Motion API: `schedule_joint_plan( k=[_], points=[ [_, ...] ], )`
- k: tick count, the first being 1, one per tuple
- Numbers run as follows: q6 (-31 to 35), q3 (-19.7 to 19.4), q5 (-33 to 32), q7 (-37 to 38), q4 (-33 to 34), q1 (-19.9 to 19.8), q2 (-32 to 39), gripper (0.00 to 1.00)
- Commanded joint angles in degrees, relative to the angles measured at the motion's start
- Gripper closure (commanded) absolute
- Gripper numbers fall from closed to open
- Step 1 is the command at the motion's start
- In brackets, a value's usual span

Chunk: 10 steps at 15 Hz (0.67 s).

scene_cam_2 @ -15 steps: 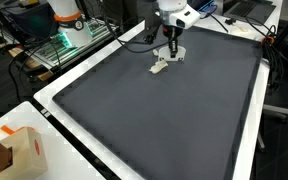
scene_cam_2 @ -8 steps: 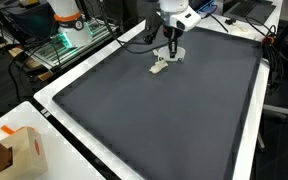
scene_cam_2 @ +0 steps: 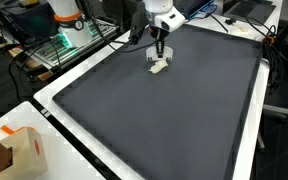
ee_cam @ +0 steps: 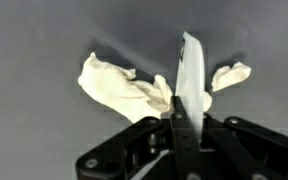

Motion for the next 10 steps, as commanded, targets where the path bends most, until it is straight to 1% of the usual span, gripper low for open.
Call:
schedule_joint_plan(
  k=[1,4,6,7,8,10],
  points=[
    [-2.35,-0.08,1.60,-4.92,-6.38,-0.78,-0.67,0.99],
    [-2.93,0.41,3.87,-10.79,-7.18,-0.60,-1.99,0.99],
    [-2.76,-0.22,3.83,-12.01,-7.41,0.16,-2.78,0.99],
    [-2.64,-0.46,3.77,-11.99,-7.44,0.39,-3.17,0.99],
    [-1.58,-1.58,1.84,-9.01,-7.57,1.12,-3.51,0.99],
    [-0.50,-2.22,2.32,-7.39,-7.73,1.25,-4.40,0.99]
  ],
)
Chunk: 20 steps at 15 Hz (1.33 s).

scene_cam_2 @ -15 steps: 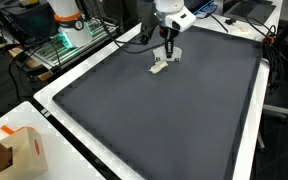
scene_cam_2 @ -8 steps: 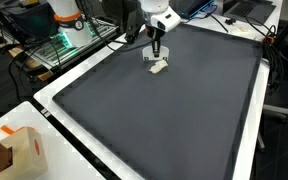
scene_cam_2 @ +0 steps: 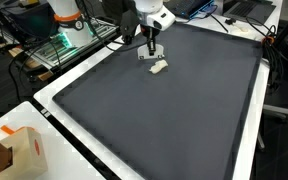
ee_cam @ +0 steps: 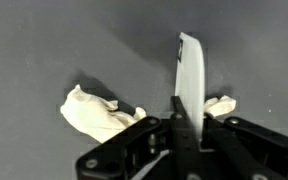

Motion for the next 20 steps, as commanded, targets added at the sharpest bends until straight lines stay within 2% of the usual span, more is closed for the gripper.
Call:
schedule_joint_plan(
  k=[1,5,11,13,20],
  points=[
    [1.37,-1.63,0.67,1.92,-2.68,1.14,-1.06,0.99],
    [0.33,-2.48,-0.74,4.98,-2.99,1.84,-2.57,0.99],
    [-0.53,-3.10,-3.24,12.25,-5.17,4.22,-8.85,0.99],
    [-1.31,-3.52,-5.85,17.16,-5.83,5.48,-11.48,0.99],
    [-8.26,-3.95,-9.06,34.78,-4.13,8.01,-19.63,0.99]
  ],
)
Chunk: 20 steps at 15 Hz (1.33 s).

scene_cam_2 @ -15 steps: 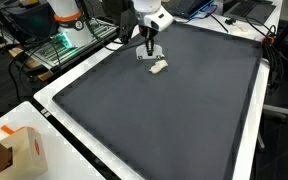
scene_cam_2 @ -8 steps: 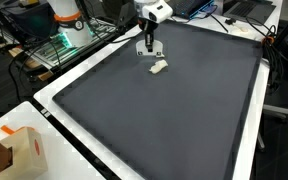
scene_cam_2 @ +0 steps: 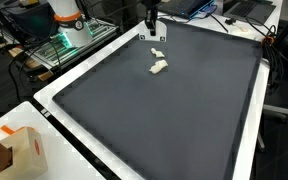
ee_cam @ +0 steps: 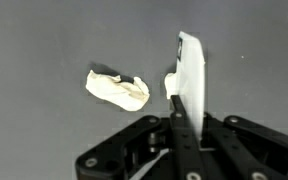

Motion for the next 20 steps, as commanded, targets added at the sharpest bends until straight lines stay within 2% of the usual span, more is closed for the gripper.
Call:
schedule_joint_plan(
  k=[1,5,11,12,17,18,20],
  points=[
    [-4.44,-1.17,-2.54,8.71,0.09,1.58,-4.63,0.99],
    [-8.62,-1.08,-3.14,13.84,2.30,2.03,-6.73,0.99],
    [-13.76,-0.83,-5.65,16.54,5.41,2.17,-8.01,0.99],
    [-11.66,-1.38,-3.75,14.66,5.13,2.61,-6.91,0.96],
    [-12.33,-1.33,-4.59,15.36,5.80,2.57,-7.08,0.96],
    [-12.33,-1.33,-4.59,15.38,5.80,2.57,-7.08,0.99],
    [-9.52,-2.31,-2.72,13.68,4.71,2.47,-6.82,0.99]
  ],
)
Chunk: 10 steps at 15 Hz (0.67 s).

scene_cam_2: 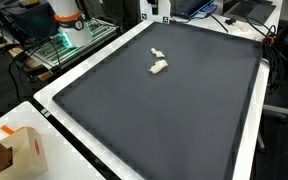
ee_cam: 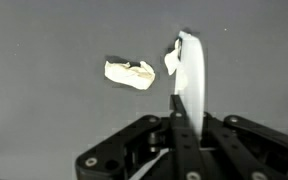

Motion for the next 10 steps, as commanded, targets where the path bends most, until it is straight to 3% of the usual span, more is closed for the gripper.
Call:
schedule_joint_plan(
  k=[1,5,10],
  points=[
    [4.45,-2.88,3.74,-3.96,-1.63,1.24,0.39,0.99],
    [10.92,-6.73,16.23,-17.91,-2.97,2.74,2.33,0.99],
    [10.45,-9.92,35.48,-39.83,-2.16,3.75,5.69,0.99]
  ],
)
